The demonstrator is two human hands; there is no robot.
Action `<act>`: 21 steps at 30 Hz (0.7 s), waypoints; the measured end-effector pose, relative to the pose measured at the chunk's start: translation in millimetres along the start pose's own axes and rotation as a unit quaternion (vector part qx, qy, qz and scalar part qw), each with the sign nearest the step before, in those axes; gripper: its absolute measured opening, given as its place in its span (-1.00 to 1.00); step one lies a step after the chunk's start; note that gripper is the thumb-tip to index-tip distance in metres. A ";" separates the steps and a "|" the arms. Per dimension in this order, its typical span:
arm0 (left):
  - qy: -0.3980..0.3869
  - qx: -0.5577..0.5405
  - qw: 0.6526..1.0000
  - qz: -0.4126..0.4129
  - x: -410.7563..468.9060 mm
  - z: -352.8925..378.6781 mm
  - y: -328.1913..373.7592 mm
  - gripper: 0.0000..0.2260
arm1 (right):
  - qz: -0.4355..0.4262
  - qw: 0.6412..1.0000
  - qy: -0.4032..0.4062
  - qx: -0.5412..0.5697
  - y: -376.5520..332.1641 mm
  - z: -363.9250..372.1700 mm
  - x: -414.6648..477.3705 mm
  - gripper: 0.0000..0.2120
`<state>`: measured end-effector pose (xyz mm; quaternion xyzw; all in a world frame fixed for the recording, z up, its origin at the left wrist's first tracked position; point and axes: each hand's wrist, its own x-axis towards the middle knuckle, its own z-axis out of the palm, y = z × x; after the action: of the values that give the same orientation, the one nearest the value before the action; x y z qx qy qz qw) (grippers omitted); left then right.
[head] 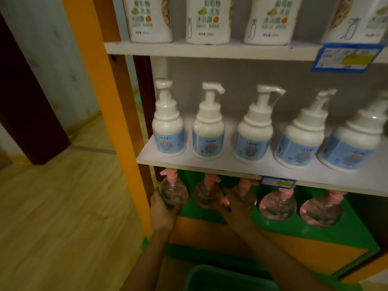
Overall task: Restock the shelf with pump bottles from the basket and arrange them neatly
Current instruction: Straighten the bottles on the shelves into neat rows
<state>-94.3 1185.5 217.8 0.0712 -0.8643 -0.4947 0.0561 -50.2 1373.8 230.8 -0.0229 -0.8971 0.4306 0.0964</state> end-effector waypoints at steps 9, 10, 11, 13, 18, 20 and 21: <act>0.013 -0.016 1.000 0.012 27.0 15.6 1.9 -0.21 | 0.010 0.999 -0.045 -0.009 -1.8 8.6 21.9 -0.51; 0.018 -0.010 1.000 0.007 28.1 16.9 3.7 -0.21 | 0.011 0.999 -0.045 -0.011 -2.0 9.2 22.7 -0.52; 0.023 -0.002 1.000 0.002 28.6 18.0 4.9 -0.22 | 0.012 0.999 -0.045 -0.010 -2.3 9.3 23.5 -0.52; 0.035 0.011 0.999 -0.002 28.6 20.6 5.9 -0.21 | 0.008 0.999 -0.044 -0.012 -0.3 10.3 27.2 -0.52; 0.039 0.023 0.999 0.007 28.3 21.3 3.5 -0.22 | 0.019 0.997 -0.053 -0.056 4.9 12.9 33.1 -0.49; 0.034 0.028 0.999 0.011 29.0 20.5 3.2 -0.22 | 0.012 0.996 -0.057 -0.061 5.4 12.7 34.3 -0.48; 0.032 0.030 0.999 0.010 29.3 20.0 3.3 -0.22 | 0.008 0.996 -0.058 -0.066 5.3 12.8 34.8 -0.48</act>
<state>-126.7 1199.0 211.3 0.0795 -0.8771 -0.4658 0.0865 -87.0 1371.7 224.2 -0.0109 -0.9273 0.3722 0.0393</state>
